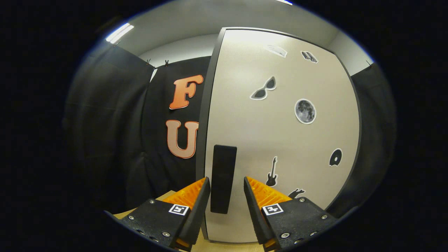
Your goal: Open the shoe cabinet door, grab the shoes and put them into the shoe cabinet, then close the shoe cabinet door.
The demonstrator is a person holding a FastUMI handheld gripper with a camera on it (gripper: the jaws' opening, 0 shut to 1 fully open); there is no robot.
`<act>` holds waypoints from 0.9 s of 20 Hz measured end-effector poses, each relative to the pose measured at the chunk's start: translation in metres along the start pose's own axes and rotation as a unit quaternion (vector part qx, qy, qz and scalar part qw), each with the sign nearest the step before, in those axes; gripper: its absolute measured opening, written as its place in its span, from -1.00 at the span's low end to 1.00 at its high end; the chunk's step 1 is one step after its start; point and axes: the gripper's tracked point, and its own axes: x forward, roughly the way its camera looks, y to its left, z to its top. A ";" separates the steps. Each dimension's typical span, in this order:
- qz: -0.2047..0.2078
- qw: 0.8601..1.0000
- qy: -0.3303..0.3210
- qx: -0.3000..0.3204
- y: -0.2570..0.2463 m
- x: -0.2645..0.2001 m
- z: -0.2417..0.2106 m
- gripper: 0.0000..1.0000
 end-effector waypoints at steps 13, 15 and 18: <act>-0.078 0.997 0.010 0.010 -0.057 -0.147 0.015 0.28; -0.086 0.996 0.015 0.014 -0.059 -0.166 0.014 0.29; -0.099 0.995 0.017 0.015 -0.063 -0.192 0.013 0.33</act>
